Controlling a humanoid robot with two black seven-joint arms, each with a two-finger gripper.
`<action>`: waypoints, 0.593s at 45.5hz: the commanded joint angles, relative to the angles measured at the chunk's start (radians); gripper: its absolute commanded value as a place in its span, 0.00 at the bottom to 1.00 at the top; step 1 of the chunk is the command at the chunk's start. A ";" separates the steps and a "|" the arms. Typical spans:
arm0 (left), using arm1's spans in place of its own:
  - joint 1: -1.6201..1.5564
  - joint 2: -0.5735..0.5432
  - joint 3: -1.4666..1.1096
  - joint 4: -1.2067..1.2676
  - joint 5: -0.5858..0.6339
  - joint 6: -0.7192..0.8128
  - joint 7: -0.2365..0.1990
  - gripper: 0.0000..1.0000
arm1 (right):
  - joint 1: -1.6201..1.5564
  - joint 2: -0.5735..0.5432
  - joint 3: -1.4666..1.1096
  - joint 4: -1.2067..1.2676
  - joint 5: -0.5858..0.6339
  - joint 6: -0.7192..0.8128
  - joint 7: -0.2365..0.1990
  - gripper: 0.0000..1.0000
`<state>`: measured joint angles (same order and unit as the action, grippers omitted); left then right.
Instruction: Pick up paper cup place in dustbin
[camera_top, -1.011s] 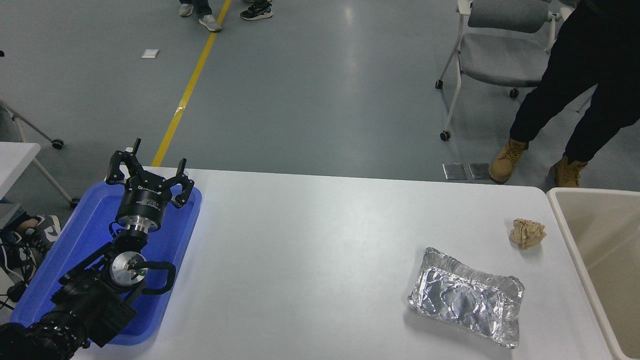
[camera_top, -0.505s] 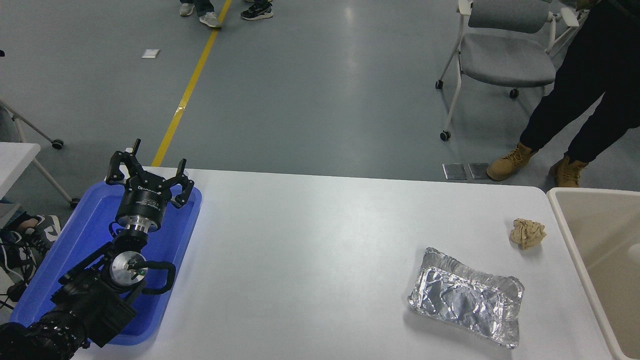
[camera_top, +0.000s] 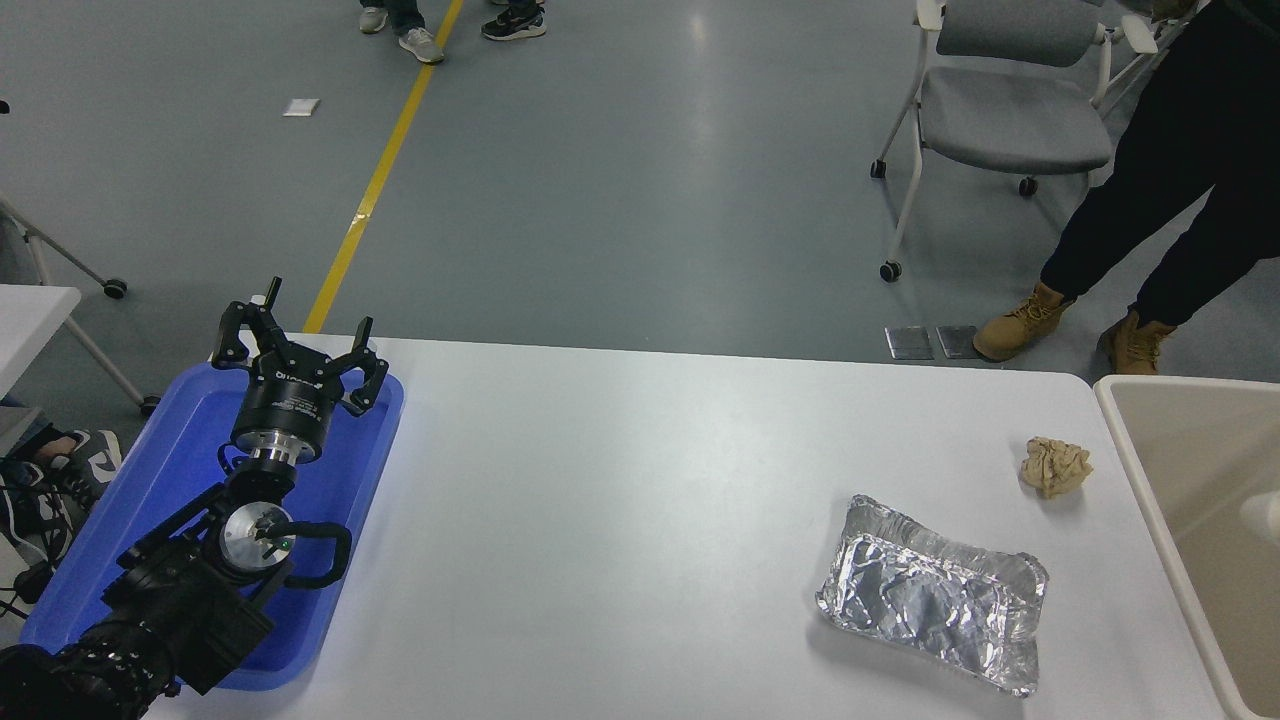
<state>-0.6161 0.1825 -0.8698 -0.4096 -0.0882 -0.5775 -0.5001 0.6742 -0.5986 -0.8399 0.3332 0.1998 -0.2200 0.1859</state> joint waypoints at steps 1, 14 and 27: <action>-0.001 0.000 0.000 0.000 0.001 0.001 0.000 1.00 | 0.007 -0.001 0.005 0.009 0.000 -0.015 0.000 1.00; -0.001 0.000 0.000 0.000 0.001 0.001 0.000 1.00 | 0.102 -0.017 -0.002 0.017 0.000 -0.009 0.000 1.00; -0.001 0.000 0.000 0.000 0.001 -0.001 0.000 1.00 | 0.373 -0.040 -0.085 0.032 -0.149 0.007 0.001 1.00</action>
<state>-0.6164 0.1826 -0.8698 -0.4096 -0.0880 -0.5777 -0.5001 0.8492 -0.6234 -0.8615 0.3508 0.1584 -0.2282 0.1868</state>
